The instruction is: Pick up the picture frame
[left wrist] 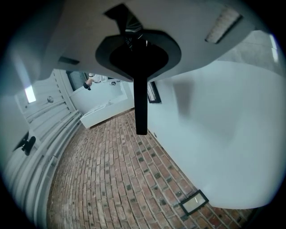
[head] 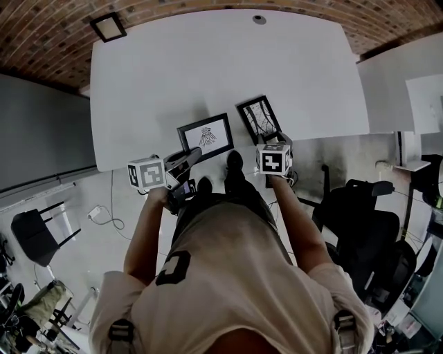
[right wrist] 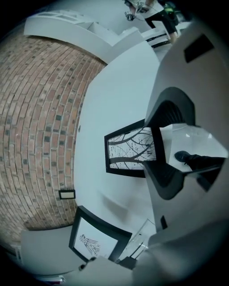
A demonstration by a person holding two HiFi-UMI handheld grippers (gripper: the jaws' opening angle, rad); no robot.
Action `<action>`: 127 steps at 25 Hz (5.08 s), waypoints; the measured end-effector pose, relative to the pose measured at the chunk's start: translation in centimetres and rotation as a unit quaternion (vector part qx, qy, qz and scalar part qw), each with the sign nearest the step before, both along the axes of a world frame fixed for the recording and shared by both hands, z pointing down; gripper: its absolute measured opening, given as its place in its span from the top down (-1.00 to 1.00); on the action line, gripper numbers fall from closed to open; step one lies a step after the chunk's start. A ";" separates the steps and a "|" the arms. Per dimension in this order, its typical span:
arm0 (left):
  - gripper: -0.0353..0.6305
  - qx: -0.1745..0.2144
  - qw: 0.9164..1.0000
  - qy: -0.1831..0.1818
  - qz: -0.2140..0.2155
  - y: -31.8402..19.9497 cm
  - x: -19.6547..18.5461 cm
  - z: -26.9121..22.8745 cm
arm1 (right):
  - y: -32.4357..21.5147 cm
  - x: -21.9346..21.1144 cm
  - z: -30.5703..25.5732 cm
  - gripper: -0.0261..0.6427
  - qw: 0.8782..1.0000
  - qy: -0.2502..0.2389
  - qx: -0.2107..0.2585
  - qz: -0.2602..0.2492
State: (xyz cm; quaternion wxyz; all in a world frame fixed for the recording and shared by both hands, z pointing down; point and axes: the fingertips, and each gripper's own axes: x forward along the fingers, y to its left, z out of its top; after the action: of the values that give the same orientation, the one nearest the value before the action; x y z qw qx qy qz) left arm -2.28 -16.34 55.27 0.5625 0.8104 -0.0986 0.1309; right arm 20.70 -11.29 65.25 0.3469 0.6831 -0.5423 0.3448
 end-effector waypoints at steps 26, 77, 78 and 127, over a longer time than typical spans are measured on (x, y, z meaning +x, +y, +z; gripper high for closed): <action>0.82 0.001 1.000 -0.029 0.008 0.8 -0.8 1.2 | 1.3 -1.7 3.8 0.16 0.801 -0.476 0.119 0.342; 0.82 0.010 1.000 -0.005 -0.024 1.7 -4.9 -0.2 | 8.0 -4.7 0.7 0.74 0.762 -0.548 0.198 0.282; 0.82 0.011 1.000 -0.002 -0.028 1.6 -5.2 -0.3 | 8.0 -5.0 0.2 0.74 0.767 -0.544 0.200 0.277; 0.82 0.062 0.994 0.066 -0.068 4.7 -8.4 -7.0 | 7.2 -13.3 -22.7 0.79 0.679 -0.631 0.363 0.096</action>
State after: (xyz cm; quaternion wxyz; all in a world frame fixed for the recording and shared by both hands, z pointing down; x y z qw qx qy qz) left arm -10.63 -11.67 48.27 0.5241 0.8419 -0.1242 0.0322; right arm 7.39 -4.13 42.57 -0.3873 0.4245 -0.6470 0.5012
